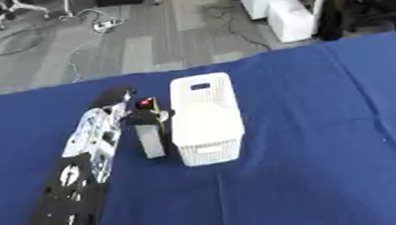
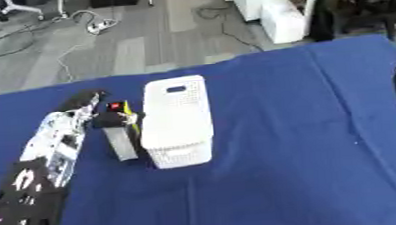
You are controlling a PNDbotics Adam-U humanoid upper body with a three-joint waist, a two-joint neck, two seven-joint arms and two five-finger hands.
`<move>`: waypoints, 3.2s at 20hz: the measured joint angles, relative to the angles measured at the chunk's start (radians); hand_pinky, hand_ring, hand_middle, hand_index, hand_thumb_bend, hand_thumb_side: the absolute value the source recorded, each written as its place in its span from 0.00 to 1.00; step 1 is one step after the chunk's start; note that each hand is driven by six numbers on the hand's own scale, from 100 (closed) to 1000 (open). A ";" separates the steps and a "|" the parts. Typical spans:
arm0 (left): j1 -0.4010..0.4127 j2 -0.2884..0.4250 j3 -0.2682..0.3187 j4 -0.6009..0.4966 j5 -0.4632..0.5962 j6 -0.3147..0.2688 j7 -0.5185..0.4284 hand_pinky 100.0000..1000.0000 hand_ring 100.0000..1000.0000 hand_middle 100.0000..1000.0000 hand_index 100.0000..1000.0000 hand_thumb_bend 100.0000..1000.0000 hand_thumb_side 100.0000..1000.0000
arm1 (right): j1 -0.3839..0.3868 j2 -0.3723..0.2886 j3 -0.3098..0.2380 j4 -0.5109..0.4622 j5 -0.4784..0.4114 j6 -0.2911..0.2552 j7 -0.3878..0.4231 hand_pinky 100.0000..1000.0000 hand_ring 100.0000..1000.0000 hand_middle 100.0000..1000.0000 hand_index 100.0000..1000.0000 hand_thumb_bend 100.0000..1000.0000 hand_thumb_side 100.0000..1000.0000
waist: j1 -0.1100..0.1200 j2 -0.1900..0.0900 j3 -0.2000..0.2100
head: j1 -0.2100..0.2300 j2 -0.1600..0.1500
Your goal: Pick up objects on the table and place them in the box.
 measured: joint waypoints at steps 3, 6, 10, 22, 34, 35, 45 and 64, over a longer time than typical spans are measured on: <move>0.000 0.000 0.004 0.007 0.000 0.007 0.007 0.25 0.54 0.82 0.94 0.42 0.66 | 0.000 0.000 0.000 0.000 0.000 0.001 0.001 0.07 0.21 0.17 0.32 0.00 1.00 | 0.000 0.000 0.000 | 0.000 0.000; 0.000 0.000 0.008 0.011 0.000 0.012 0.015 0.25 0.54 0.82 0.95 0.36 0.64 | 0.000 0.000 0.000 0.000 0.001 0.003 0.003 0.07 0.21 0.17 0.32 0.00 1.00 | 0.000 0.000 0.000 | 0.000 0.000; -0.001 0.000 0.012 0.012 0.001 0.019 0.022 0.24 0.54 0.82 0.94 0.32 0.63 | 0.000 0.000 0.000 0.000 0.002 0.002 0.005 0.07 0.21 0.17 0.32 0.00 1.00 | 0.000 0.000 0.000 | 0.001 0.000; -0.009 -0.002 0.013 0.029 0.003 0.020 0.031 0.24 0.54 0.82 0.95 0.40 0.62 | 0.000 0.000 0.000 0.000 0.001 0.001 0.006 0.07 0.21 0.17 0.32 0.00 1.00 | 0.000 -0.002 0.000 | 0.008 0.000; -0.021 -0.013 0.025 0.078 0.011 0.028 0.022 0.21 0.54 0.81 0.98 0.48 0.60 | 0.000 0.000 0.000 0.000 -0.001 0.004 0.003 0.07 0.21 0.17 0.32 0.00 1.00 | 0.000 -0.006 -0.003 | 0.008 -0.010; -0.021 -0.016 0.025 0.079 0.012 0.029 0.022 0.21 0.54 0.81 0.98 0.48 0.59 | 0.000 0.000 0.000 0.000 -0.002 0.004 0.003 0.07 0.21 0.17 0.32 0.00 1.00 | 0.000 -0.006 -0.003 | 0.008 -0.010; -0.017 -0.039 0.050 0.095 0.029 0.051 0.039 0.04 0.37 0.62 0.63 0.36 0.33 | -0.001 0.000 0.000 0.000 -0.006 0.004 0.002 0.07 0.21 0.17 0.32 0.00 1.00 | 0.001 -0.009 -0.004 | 0.008 -0.007; -0.015 -0.034 0.074 0.143 0.074 -0.029 0.275 0.00 0.20 0.42 0.34 0.06 0.12 | -0.001 0.000 0.000 0.000 -0.007 0.002 0.001 0.07 0.21 0.17 0.31 0.00 1.00 | 0.002 -0.011 -0.003 | 0.008 0.000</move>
